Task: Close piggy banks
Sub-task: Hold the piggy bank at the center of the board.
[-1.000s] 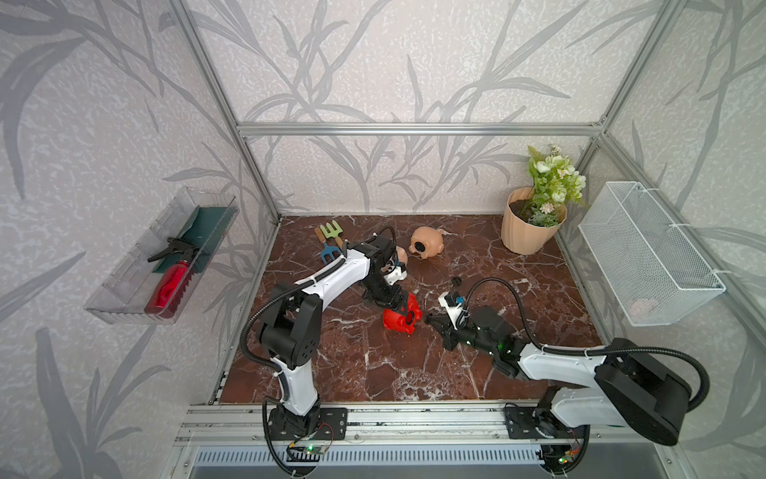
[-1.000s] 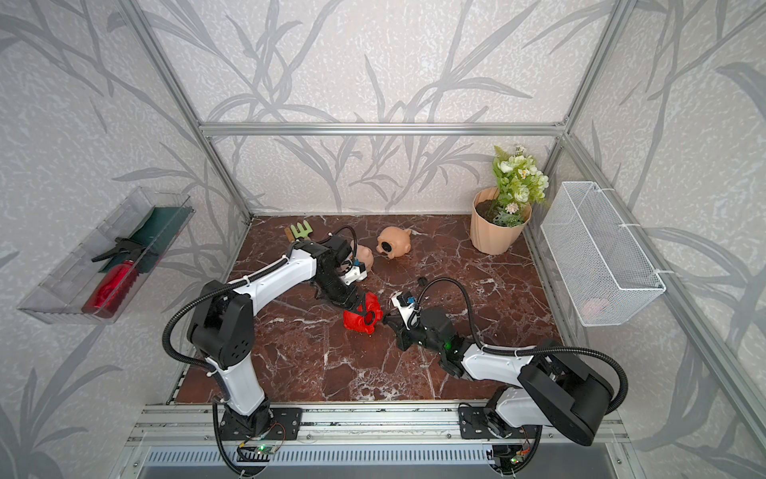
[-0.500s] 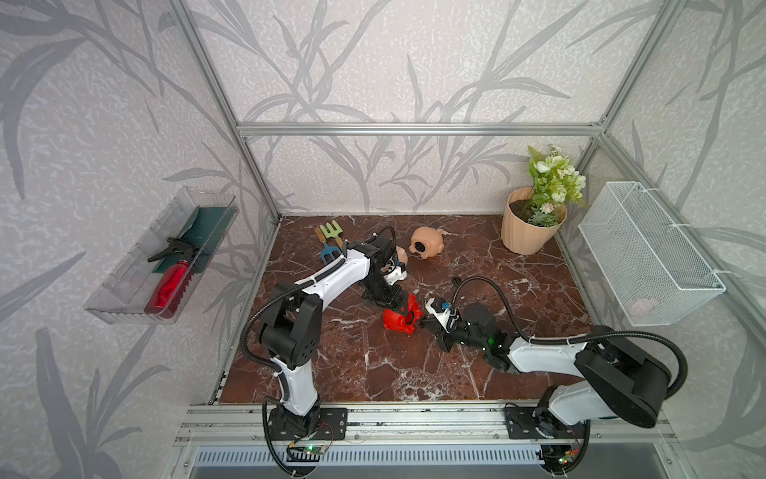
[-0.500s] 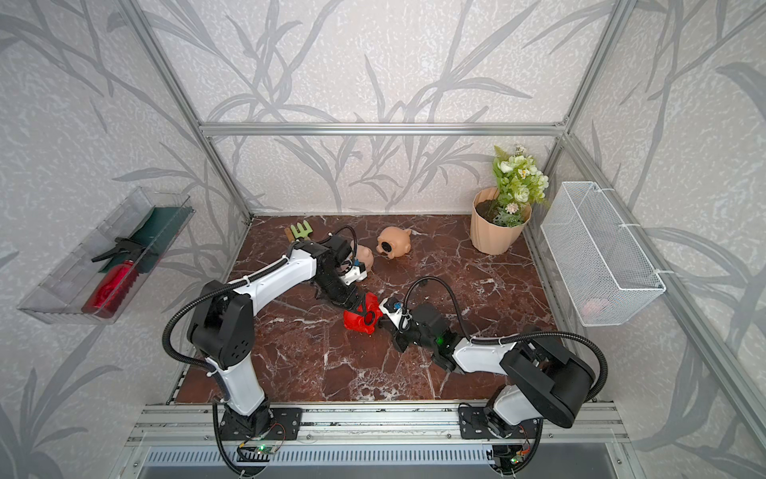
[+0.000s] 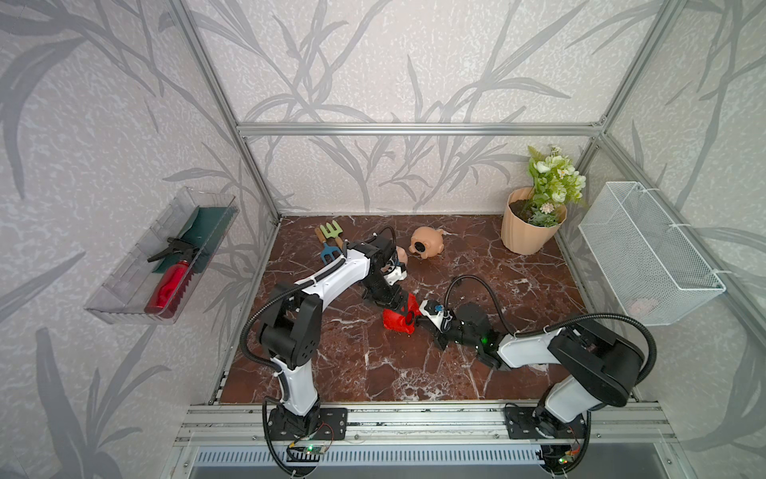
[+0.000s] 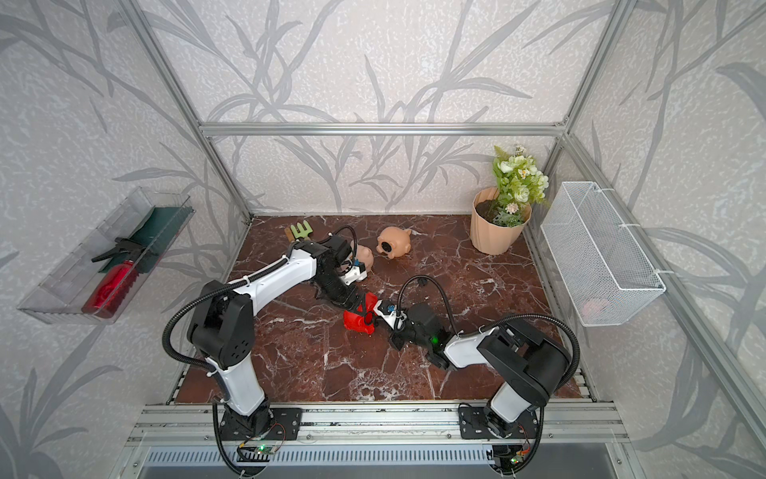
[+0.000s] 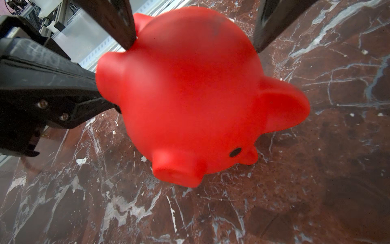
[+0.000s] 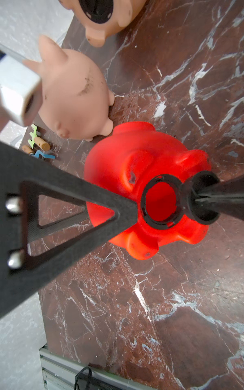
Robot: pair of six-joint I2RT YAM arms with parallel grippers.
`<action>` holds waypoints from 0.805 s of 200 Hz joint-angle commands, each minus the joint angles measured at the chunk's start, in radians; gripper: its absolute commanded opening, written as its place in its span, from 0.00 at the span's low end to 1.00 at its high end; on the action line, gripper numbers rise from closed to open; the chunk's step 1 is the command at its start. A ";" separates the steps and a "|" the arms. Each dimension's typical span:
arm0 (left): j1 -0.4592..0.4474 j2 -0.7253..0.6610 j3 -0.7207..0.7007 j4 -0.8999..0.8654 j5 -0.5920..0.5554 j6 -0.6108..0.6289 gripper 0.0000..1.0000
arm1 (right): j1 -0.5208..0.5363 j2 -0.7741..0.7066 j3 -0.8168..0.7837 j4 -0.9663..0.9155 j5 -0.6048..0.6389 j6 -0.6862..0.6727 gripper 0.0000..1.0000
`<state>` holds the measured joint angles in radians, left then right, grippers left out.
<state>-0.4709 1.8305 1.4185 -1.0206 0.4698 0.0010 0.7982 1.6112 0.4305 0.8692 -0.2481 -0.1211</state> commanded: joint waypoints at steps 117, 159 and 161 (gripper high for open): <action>0.003 0.032 0.013 -0.034 -0.025 0.017 0.85 | -0.005 0.054 0.056 0.099 -0.023 -0.023 0.00; 0.003 0.033 0.016 -0.036 -0.024 0.019 0.85 | -0.005 0.065 0.062 0.104 -0.031 -0.010 0.00; 0.002 0.034 0.016 -0.035 -0.023 0.019 0.85 | -0.005 0.066 0.062 0.104 -0.031 -0.009 0.00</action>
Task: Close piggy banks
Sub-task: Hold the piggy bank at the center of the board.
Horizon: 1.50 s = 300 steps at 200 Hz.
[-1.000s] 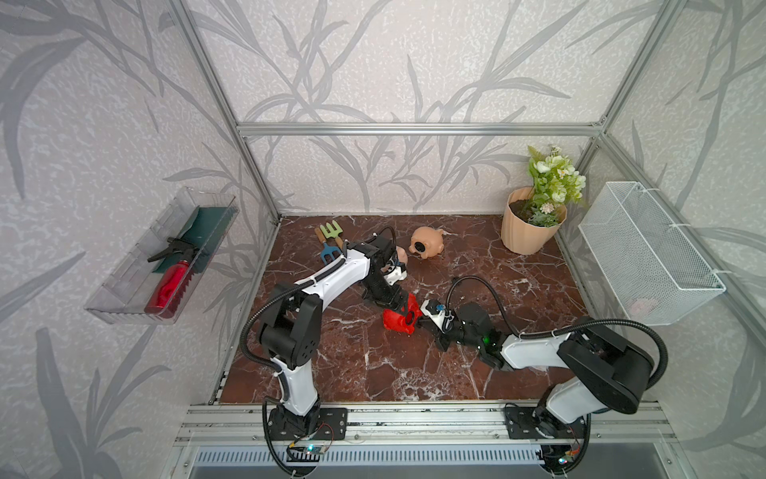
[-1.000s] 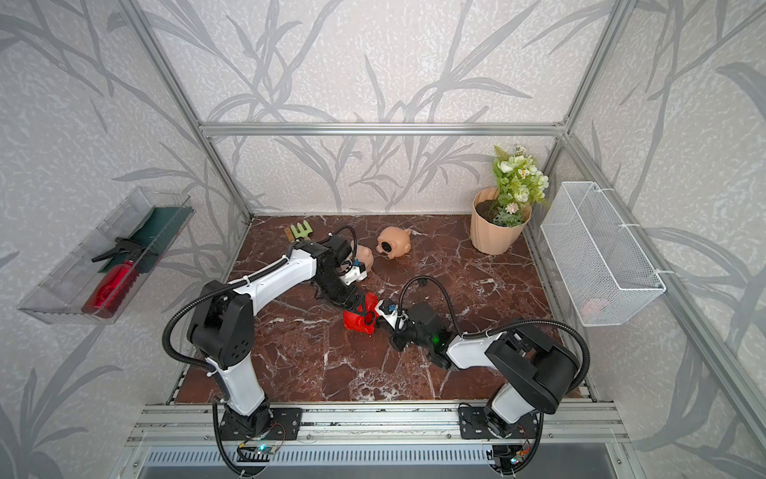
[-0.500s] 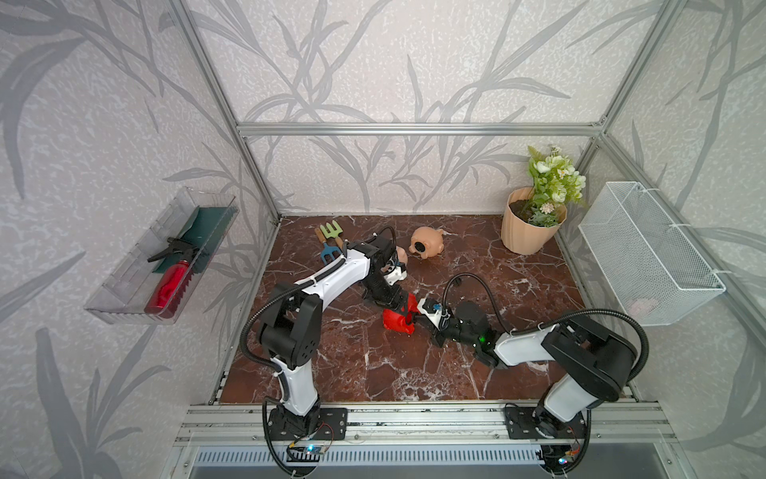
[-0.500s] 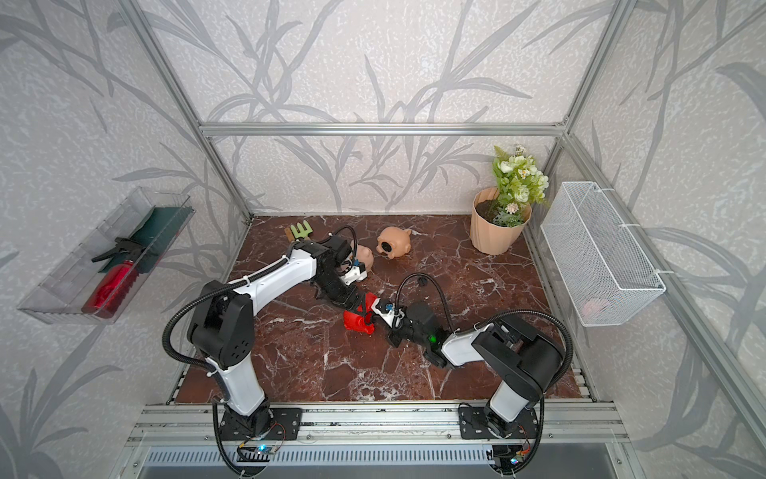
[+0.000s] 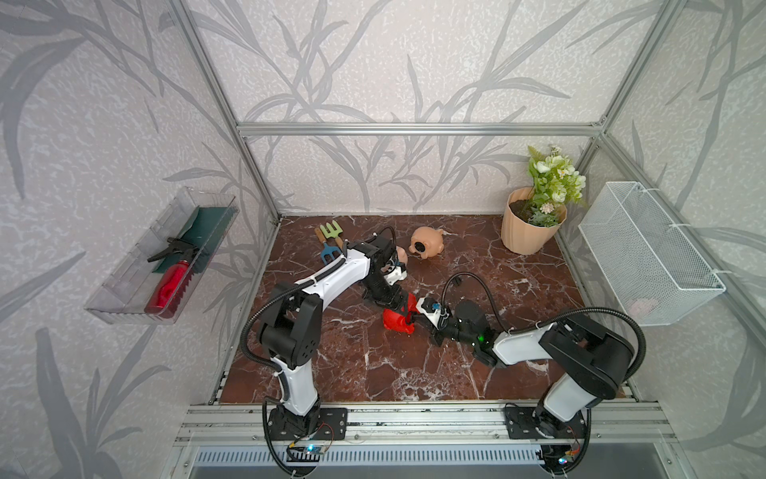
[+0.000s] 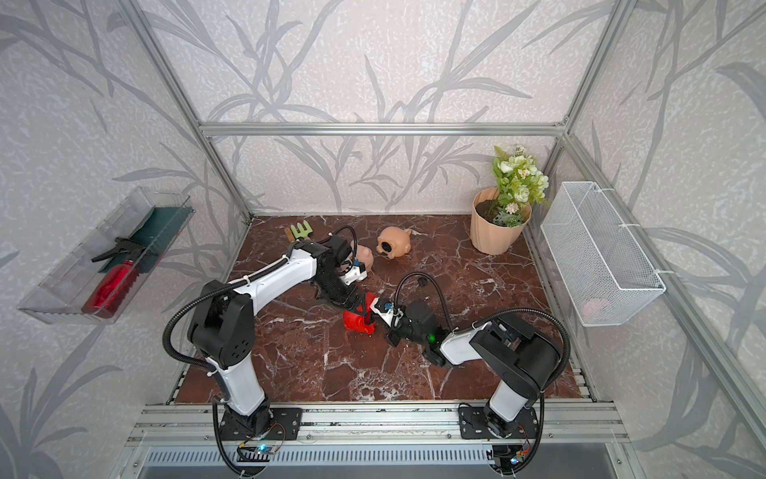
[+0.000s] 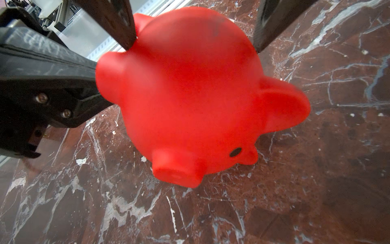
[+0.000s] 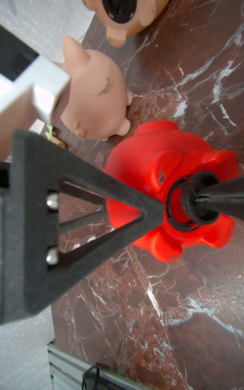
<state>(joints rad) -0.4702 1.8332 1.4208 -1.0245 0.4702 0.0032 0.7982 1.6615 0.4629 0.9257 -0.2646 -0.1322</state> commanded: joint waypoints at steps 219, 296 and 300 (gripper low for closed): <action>0.002 0.035 0.022 -0.044 -0.012 0.023 0.84 | -0.005 0.076 0.049 0.038 -0.030 0.036 0.00; 0.002 0.031 0.019 -0.042 -0.008 0.023 0.84 | -0.005 0.070 0.080 -0.011 -0.013 0.026 0.00; 0.002 0.032 0.020 -0.042 -0.008 0.024 0.84 | -0.005 0.071 0.081 -0.014 -0.013 0.025 0.00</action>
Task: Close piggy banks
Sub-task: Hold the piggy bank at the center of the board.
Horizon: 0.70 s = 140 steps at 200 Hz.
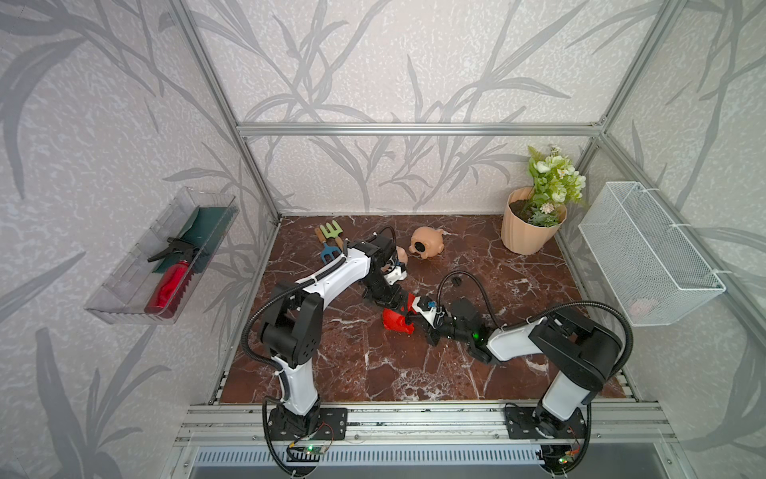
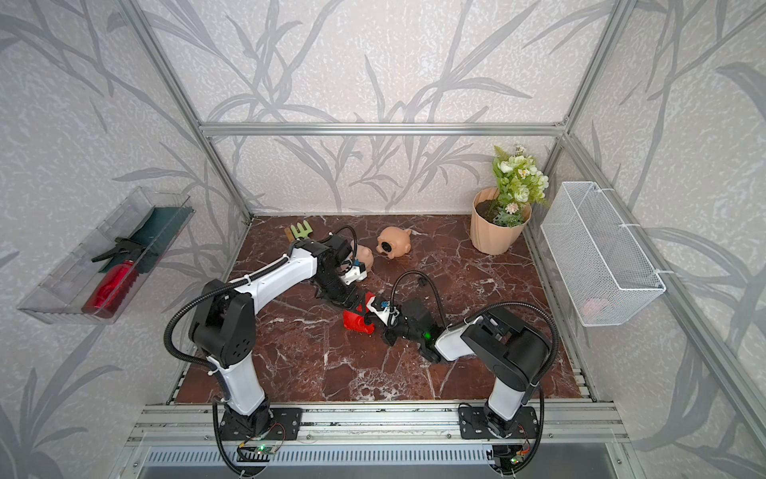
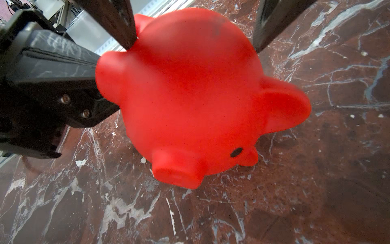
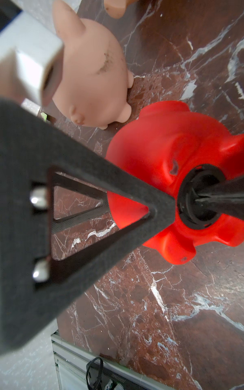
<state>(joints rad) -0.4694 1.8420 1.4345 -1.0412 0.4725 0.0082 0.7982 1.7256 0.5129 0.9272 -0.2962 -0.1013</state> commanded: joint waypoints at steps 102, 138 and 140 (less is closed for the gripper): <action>0.001 0.015 0.002 -0.027 -0.004 0.017 0.84 | -0.005 0.018 0.053 -0.040 0.031 -0.003 0.00; -0.001 0.015 0.004 -0.024 0.000 0.015 0.84 | -0.005 0.008 0.056 -0.041 0.005 0.031 0.00; 0.000 0.015 0.004 -0.025 0.000 0.016 0.84 | -0.004 0.008 0.056 -0.040 0.002 0.036 0.00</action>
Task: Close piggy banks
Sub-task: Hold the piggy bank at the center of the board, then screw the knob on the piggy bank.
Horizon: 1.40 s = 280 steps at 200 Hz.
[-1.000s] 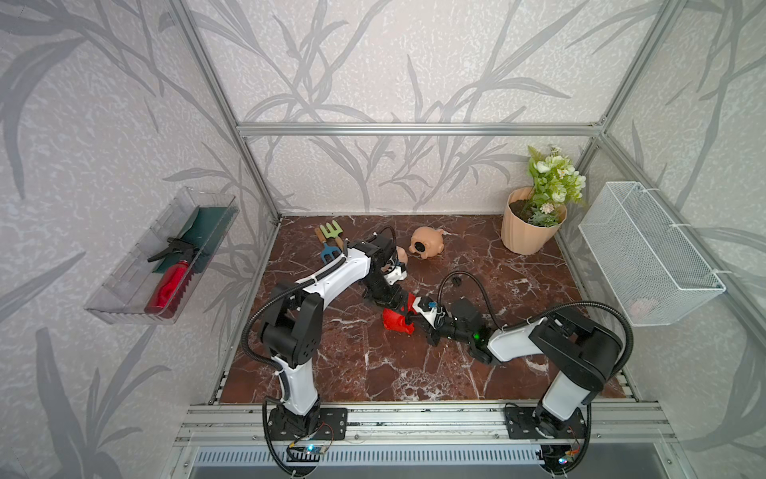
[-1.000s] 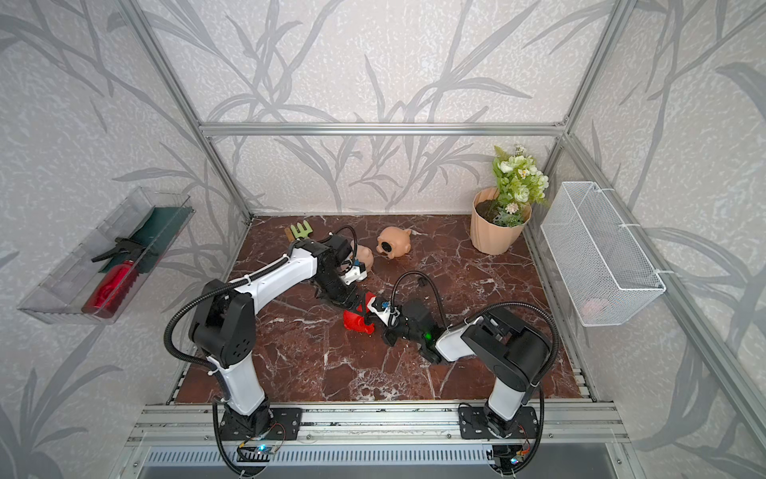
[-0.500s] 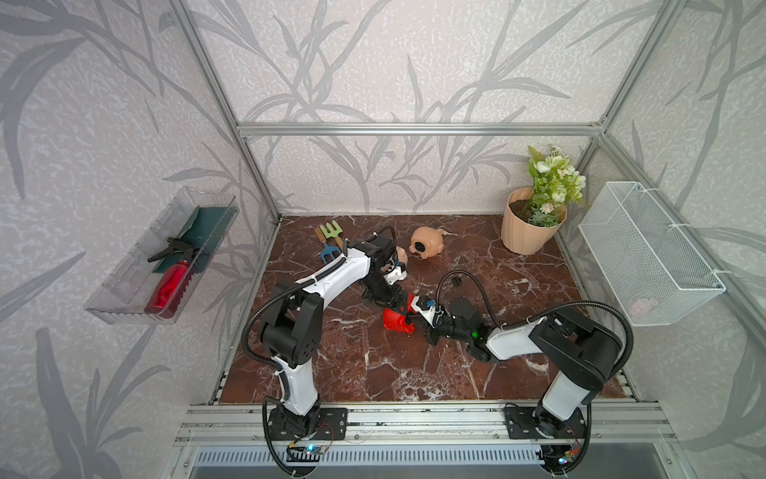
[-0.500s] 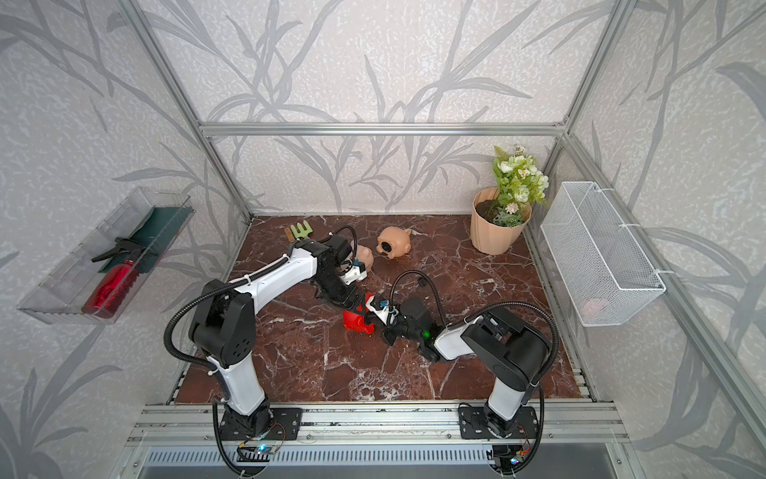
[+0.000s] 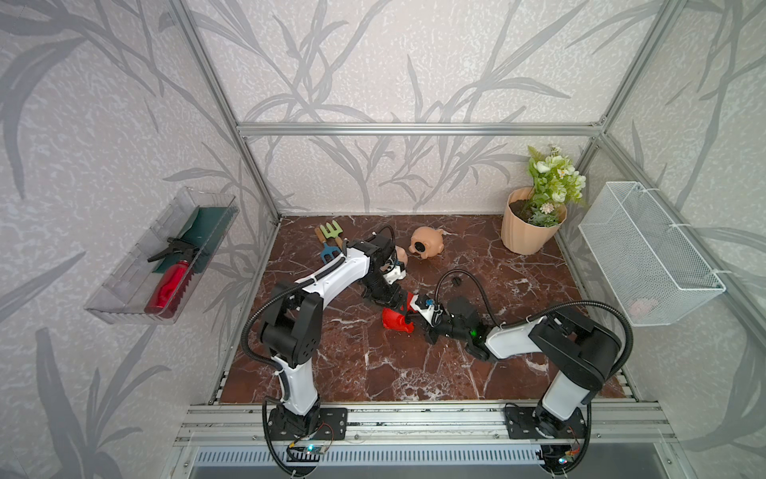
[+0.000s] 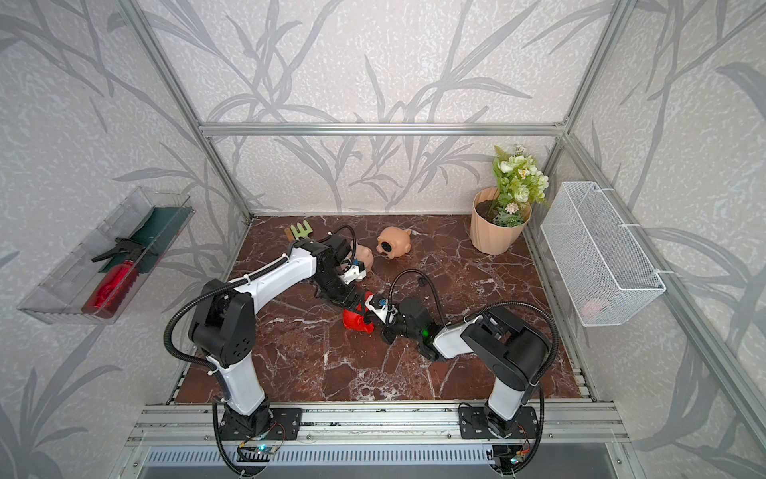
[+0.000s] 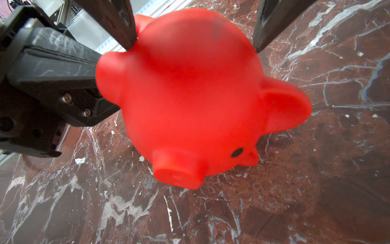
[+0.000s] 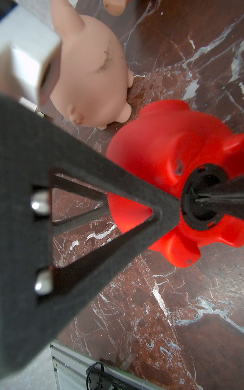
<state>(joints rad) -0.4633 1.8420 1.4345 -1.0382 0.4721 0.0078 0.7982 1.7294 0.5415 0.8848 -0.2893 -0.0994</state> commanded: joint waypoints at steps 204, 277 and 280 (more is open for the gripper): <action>-0.014 0.011 0.006 -0.026 0.036 0.029 0.82 | -0.004 0.007 0.060 -0.036 -0.084 0.028 0.00; -0.020 0.013 0.014 -0.036 0.036 0.034 0.81 | -0.003 0.007 0.060 -0.018 -0.088 0.059 0.00; -0.019 0.013 0.015 -0.036 0.037 0.034 0.81 | -0.003 0.006 0.060 -0.016 -0.091 0.065 0.00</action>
<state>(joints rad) -0.4625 1.8420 1.4395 -1.0554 0.4706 0.0101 0.7914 1.7294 0.5678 0.8413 -0.3573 -0.0673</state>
